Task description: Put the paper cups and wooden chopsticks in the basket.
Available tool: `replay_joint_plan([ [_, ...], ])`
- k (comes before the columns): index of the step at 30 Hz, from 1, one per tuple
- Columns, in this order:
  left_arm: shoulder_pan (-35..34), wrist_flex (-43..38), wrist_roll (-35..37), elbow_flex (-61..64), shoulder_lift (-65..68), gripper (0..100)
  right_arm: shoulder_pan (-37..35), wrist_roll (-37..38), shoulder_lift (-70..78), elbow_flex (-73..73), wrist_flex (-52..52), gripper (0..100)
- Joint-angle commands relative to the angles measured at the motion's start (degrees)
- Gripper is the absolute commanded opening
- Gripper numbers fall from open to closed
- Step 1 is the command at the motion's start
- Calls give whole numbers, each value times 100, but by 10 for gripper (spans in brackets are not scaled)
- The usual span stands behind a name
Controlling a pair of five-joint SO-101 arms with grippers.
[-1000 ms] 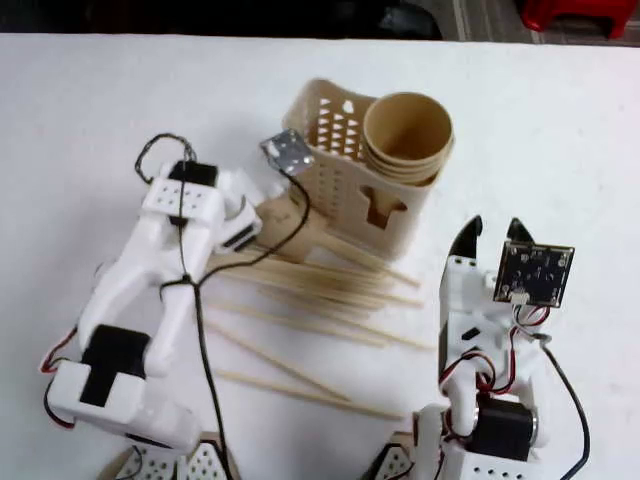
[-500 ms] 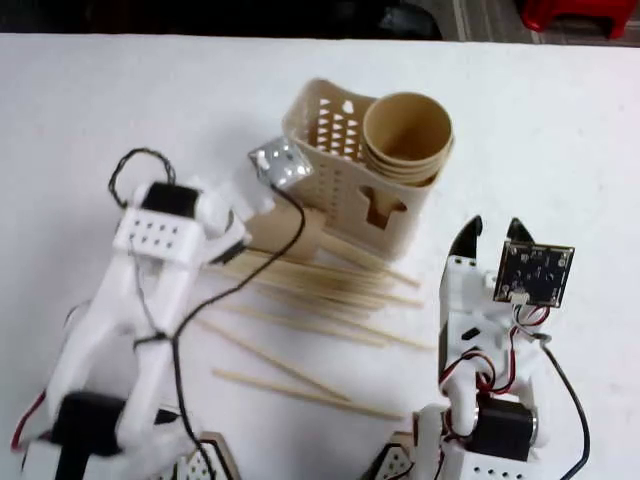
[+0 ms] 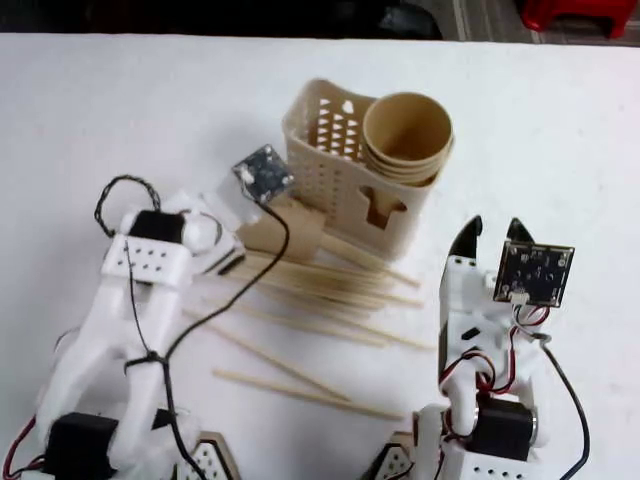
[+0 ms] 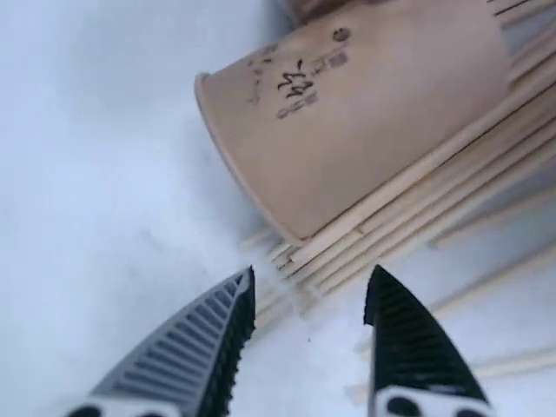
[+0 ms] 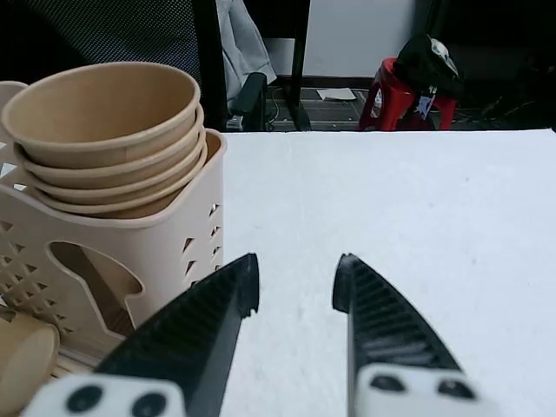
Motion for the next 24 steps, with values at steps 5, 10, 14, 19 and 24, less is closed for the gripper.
replay_joint_plan([
  [5, -31, -738, 53, -448, 1059, 217, -48, 62, -57, -26, -136, 149],
  [10, 40, -571, 70, -1345, 2053, 217, -48, 62, -57, -26, -136, 149],
  [14, 277, -202, 70, -1653, 2273, 181, -48, 62, -57, -26, -136, 149],
  [19, 716, 316, 62, -1644, 1930, 73, -48, 62, -57, -26, -136, 149],
  [24, 901, 721, 62, -1644, 1613, 24, -48, 62, -57, -26, -136, 149],
])
